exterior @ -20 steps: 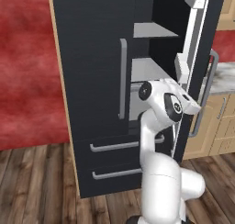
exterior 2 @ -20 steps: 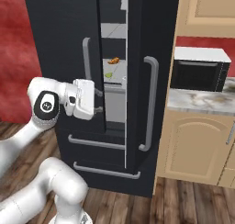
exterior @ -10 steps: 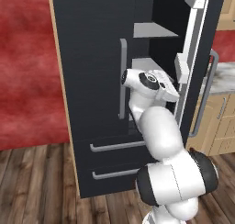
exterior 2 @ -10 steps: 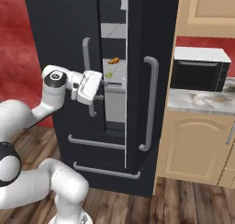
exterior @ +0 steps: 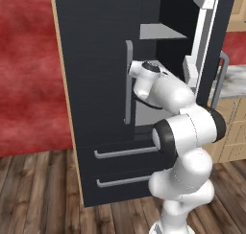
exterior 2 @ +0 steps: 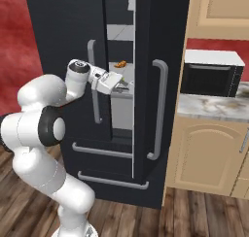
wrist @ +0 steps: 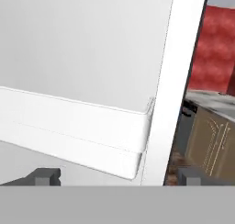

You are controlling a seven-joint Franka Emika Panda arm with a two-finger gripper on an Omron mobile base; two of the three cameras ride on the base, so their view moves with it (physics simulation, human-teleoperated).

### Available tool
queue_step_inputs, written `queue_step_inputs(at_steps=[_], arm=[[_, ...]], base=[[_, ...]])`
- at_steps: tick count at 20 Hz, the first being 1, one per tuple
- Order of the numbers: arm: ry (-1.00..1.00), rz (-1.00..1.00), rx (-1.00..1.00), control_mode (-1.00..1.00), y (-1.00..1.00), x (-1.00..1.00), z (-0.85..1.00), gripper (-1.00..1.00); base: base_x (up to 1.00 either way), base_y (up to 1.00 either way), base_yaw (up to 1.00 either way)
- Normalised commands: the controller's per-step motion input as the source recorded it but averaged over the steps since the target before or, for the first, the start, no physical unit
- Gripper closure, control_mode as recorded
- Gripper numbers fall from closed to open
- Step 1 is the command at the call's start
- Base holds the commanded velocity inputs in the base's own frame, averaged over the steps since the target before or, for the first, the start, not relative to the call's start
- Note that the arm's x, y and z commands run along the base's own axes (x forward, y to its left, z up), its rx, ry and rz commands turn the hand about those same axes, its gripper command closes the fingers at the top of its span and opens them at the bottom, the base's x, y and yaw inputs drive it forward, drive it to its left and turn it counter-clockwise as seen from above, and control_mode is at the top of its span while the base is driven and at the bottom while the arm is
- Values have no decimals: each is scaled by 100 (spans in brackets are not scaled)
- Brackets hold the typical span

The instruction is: Take the lemon wedge from the fridge and place it on the plate with fish on the dining counter.

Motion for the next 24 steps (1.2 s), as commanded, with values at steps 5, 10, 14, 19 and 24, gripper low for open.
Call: queue_step_inputs(at_steps=[5,10,14,19,24], arm=[[26,-13,0,-100,-94,16,0,-100],[17,-16,3,-100,-100,-16,0,-100],[3,-18,11,-100,-100,-78,0,-100],[0,-19,11,-100,-100,-97,0,-100],[-7,-8,6,-100,-67,-91,-1,-100]], base=[[0,0,0],[0,0,0],[0,0,0],[0,0,0],[0,0,0]])
